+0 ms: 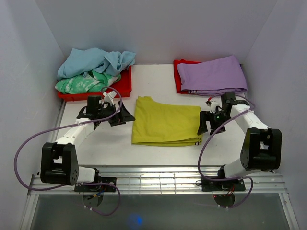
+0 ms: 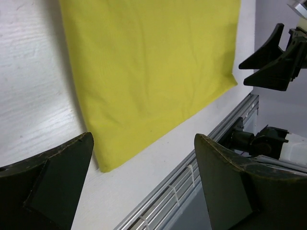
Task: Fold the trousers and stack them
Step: Fold the trousers, then neatly place the folded trousers to the corner
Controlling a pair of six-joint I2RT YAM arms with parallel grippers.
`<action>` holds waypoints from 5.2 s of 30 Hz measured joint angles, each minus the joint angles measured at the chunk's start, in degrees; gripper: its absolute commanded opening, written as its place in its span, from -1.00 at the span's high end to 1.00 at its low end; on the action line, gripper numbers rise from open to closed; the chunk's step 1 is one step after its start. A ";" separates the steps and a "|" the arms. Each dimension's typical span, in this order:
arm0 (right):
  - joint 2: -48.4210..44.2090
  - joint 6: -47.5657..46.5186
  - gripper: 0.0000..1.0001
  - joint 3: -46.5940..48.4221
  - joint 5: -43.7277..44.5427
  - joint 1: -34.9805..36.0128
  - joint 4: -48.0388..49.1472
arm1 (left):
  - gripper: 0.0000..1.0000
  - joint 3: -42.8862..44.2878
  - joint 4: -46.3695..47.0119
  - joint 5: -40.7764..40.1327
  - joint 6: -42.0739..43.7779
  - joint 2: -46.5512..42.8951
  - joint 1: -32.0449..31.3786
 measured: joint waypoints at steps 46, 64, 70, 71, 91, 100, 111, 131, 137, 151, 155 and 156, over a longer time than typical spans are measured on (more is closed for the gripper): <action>6.45 11.96 0.85 -8.83 -11.54 1.99 11.43 | -0.96 -3.74 -4.81 -10.38 -6.78 8.57 -4.50; 0.50 6.54 0.84 -8.83 -7.45 1.99 11.10 | -0.31 3.91 -2.14 -15.15 -10.34 18.82 -13.16; 0.50 6.38 0.84 -8.81 -5.99 1.99 11.10 | -0.81 6.43 -2.69 -16.65 -10.36 20.33 -15.23; 0.50 6.36 0.84 -8.81 -5.84 1.99 11.08 | -0.85 7.30 -3.08 -17.16 -10.19 20.28 -15.80; 0.35 6.29 0.84 -8.04 -3.93 2.21 10.69 | -0.32 12.17 -10.56 -29.94 -6.12 21.35 -17.31; -0.20 6.23 0.85 -6.80 -1.66 2.25 10.54 | 1.00 14.71 -9.05 -26.60 -6.32 25.62 -18.49; -6.71 3.32 0.84 0.31 3.65 2.64 9.42 | 1.00 23.30 -15.23 -31.28 -3.72 25.59 -26.49; -12.83 -6.69 0.85 14.34 12.46 2.29 8.92 | 1.00 45.09 -11.06 -39.67 6.99 25.38 -37.88; -10.64 -7.82 0.85 23.50 12.83 -1.36 8.39 | 1.00 49.55 -6.84 -41.00 11.08 25.40 -38.69; 2.78 -8.85 0.85 44.17 10.78 -9.84 13.66 | 1.00 63.39 11.41 -42.82 21.84 34.14 -40.02; 6.34 -9.38 0.85 46.56 10.43 -11.26 17.27 | 1.00 66.55 19.76 -43.28 24.28 40.63 -40.00; 7.58 -9.70 0.85 47.17 10.43 -11.67 18.23 | 1.00 67.08 22.23 -43.54 24.94 42.45 -40.00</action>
